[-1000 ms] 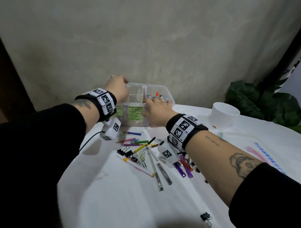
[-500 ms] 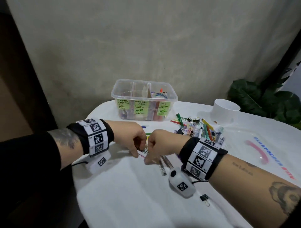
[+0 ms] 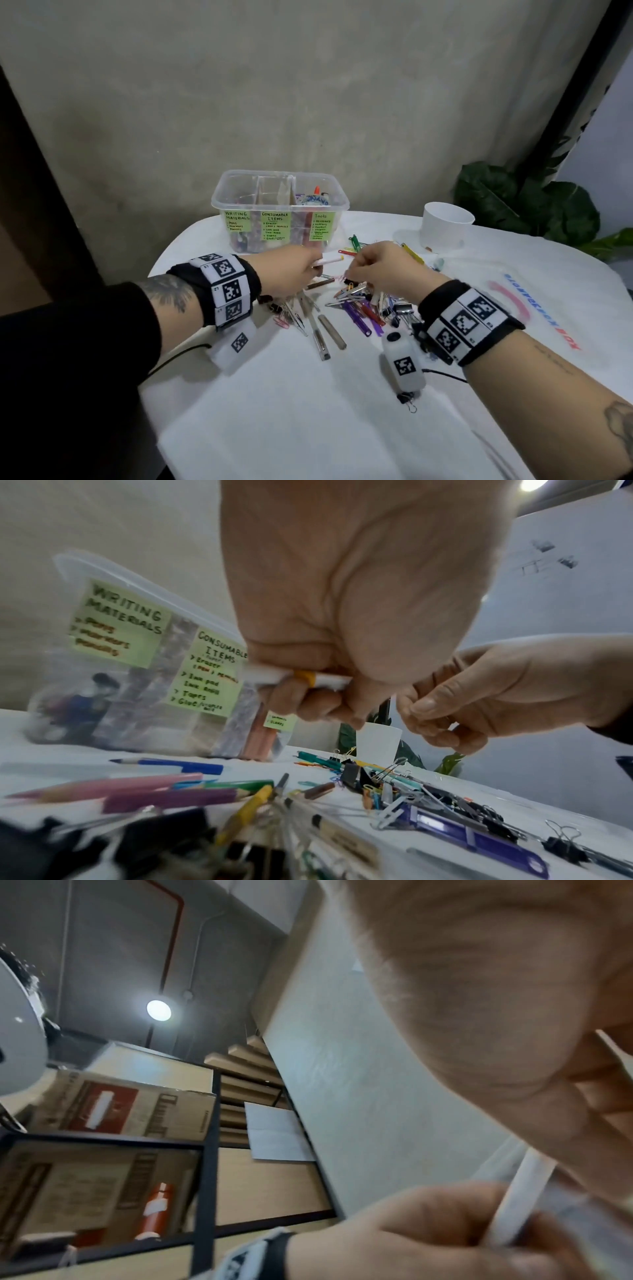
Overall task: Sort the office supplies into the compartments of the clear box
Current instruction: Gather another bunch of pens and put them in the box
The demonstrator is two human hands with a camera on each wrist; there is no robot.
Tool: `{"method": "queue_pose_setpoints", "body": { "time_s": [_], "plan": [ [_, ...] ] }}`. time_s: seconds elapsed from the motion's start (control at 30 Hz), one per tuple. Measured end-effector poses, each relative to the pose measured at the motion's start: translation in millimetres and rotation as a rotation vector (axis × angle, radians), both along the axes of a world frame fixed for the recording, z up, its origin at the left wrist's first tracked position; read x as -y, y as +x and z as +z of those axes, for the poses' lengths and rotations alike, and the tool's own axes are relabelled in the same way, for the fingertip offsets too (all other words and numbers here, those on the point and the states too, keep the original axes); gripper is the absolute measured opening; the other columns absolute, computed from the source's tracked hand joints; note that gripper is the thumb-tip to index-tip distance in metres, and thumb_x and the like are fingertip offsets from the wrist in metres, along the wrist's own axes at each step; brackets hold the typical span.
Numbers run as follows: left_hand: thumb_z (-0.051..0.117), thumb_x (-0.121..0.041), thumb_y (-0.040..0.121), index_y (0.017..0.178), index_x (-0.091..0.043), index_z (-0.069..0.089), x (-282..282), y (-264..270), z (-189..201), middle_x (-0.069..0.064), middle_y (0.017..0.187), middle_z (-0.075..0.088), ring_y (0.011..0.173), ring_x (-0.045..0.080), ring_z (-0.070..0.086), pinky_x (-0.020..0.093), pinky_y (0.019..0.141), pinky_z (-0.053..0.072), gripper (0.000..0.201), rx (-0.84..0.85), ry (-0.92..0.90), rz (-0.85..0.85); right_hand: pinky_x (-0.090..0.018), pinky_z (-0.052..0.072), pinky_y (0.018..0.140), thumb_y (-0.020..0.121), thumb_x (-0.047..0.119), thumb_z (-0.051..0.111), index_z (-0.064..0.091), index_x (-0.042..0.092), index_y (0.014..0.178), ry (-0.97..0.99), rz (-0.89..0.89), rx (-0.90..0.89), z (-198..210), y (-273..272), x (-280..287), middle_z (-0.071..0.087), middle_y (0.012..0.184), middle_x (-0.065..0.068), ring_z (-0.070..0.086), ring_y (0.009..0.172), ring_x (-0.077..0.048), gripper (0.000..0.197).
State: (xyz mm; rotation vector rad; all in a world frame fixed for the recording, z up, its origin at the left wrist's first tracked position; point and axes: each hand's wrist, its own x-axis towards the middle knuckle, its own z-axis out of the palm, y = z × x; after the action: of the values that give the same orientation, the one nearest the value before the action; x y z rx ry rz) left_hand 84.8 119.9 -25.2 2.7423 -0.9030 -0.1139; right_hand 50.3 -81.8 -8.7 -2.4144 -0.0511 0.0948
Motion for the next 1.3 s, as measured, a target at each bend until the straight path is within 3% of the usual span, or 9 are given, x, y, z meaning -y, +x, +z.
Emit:
{"method": "queue_pose_setpoints", "body": {
  "time_s": [0.23, 0.43, 0.53, 0.7, 0.83, 0.9, 1.03, 1.17, 1.3],
  "plan": [
    [0.072, -0.046, 0.08, 0.096, -0.028, 0.062, 56.4, 4.9, 2.5, -0.008, 0.091, 0.064, 0.082, 0.015, 0.06, 0.031, 0.069, 0.05, 0.026, -0.076, -0.038, -0.038, -0.02, 0.039, 0.049, 0.079, 0.011, 0.075, 0.065, 0.011, 0.079, -0.3, -0.129, -0.055, -9.8, 6.9, 64.1, 0.061, 0.072, 0.0, 0.051, 0.058, -0.01, 0.01],
    [0.083, -0.051, 0.066, 0.109, -0.035, 0.061, 86.4, 4.9, -14.4, -0.011, 0.103, 0.062, 0.093, 0.014, 0.058, 0.035, 0.084, 0.051, 0.05, -0.214, 0.066, -0.241, -0.02, 0.043, 0.064, 0.089, 0.017, 0.065, 0.062, 0.016, 0.119, -0.407, -0.13, -0.092, -23.1, 18.9, 84.8, 0.054, 0.101, 0.0, 0.054, 0.087, -0.018, 0.03],
    [0.084, -0.049, 0.065, 0.101, -0.03, 0.059, 88.5, 7.5, -17.6, -0.006, 0.095, 0.065, 0.088, 0.019, 0.06, 0.036, 0.078, 0.05, 0.048, -0.209, 0.06, -0.224, -0.024, 0.044, 0.071, 0.091, 0.027, 0.064, 0.071, 0.015, 0.105, -0.42, -0.113, -0.111, -27.5, 24.6, 90.7, 0.063, 0.096, -0.002, 0.059, 0.086, -0.018, 0.02],
    [0.084, -0.047, 0.066, 0.093, -0.03, 0.062, 81.0, 15.8, -8.3, -0.009, 0.092, 0.066, 0.084, 0.015, 0.06, 0.027, 0.068, 0.045, 0.039, -0.226, 0.12, -0.167, -0.027, 0.047, 0.065, 0.086, 0.044, 0.067, 0.073, 0.005, 0.086, -0.453, -0.157, -0.077, -31.5, 38.8, 88.8, 0.071, 0.086, -0.011, 0.066, 0.085, -0.025, 0.04],
    [0.077, -0.057, 0.072, 0.093, -0.027, 0.07, 81.5, 23.1, -4.9, -0.008, 0.086, 0.07, 0.074, 0.011, 0.062, 0.023, 0.059, 0.045, 0.038, -0.198, 0.155, -0.069, -0.027, 0.036, 0.05, 0.082, 0.046, 0.07, 0.051, 0.01, 0.063, -0.486, -0.222, -0.046, -28.1, 44.5, 77.7, 0.053, 0.063, -0.004, 0.054, 0.064, -0.019, 0.045],
    [0.071, -0.06, 0.077, 0.09, -0.026, 0.071, 84.3, 28.4, -5.1, -0.006, 0.083, 0.071, 0.072, 0.013, 0.063, 0.027, 0.063, 0.049, 0.037, -0.172, 0.12, 0.0, -0.026, 0.039, 0.055, 0.083, 0.035, 0.069, 0.044, 0.013, 0.065, -0.53, -0.22, -0.066, -25.7, 45.0, 70.5, 0.048, 0.064, -0.002, 0.056, 0.07, -0.02, 0.038],
    [0.062, -0.05, 0.088, 0.088, -0.018, 0.069, 94.0, 43.4, 1.7, 0.0, 0.078, 0.067, 0.067, 0.016, 0.06, 0.026, 0.058, 0.045, 0.032, -0.063, -0.053, 0.115, -0.027, 0.048, 0.068, 0.086, 0.018, 0.063, 0.048, 0.011, 0.066, -0.656, -0.151, -0.185, -18.0, 43.0, 64.4, 0.054, 0.076, -0.005, 0.058, 0.084, -0.023, 0.026],
    [0.054, -0.031, 0.096, 0.093, -0.011, 0.068, 108.5, 62.8, 8.9, 0.008, 0.089, 0.068, 0.074, 0.023, 0.059, 0.027, 0.058, 0.041, 0.025, -0.001, -0.123, 0.22, -0.023, 0.045, 0.056, 0.081, 0.021, 0.061, 0.059, 0.012, 0.064, -0.528, -0.144, -0.307, -13.9, 38.0, 66.7, 0.061, 0.072, -0.004, 0.057, 0.065, -0.02, 0.019],
    [0.046, -0.011, 0.093, 0.111, -0.01, 0.068, 128.5, 77.3, 5.3, 0.009, 0.108, 0.068, 0.096, 0.026, 0.064, 0.032, 0.077, 0.05, 0.028, -0.06, 0.011, 0.262, -0.022, 0.035, 0.047, 0.088, 0.016, 0.046, 0.051, 0.008, 0.073, -0.26, -0.212, -0.366, -3.9, 35.5, 74.7, 0.055, 0.062, -0.007, 0.047, 0.047, -0.018, 0.018]
  ]
}}
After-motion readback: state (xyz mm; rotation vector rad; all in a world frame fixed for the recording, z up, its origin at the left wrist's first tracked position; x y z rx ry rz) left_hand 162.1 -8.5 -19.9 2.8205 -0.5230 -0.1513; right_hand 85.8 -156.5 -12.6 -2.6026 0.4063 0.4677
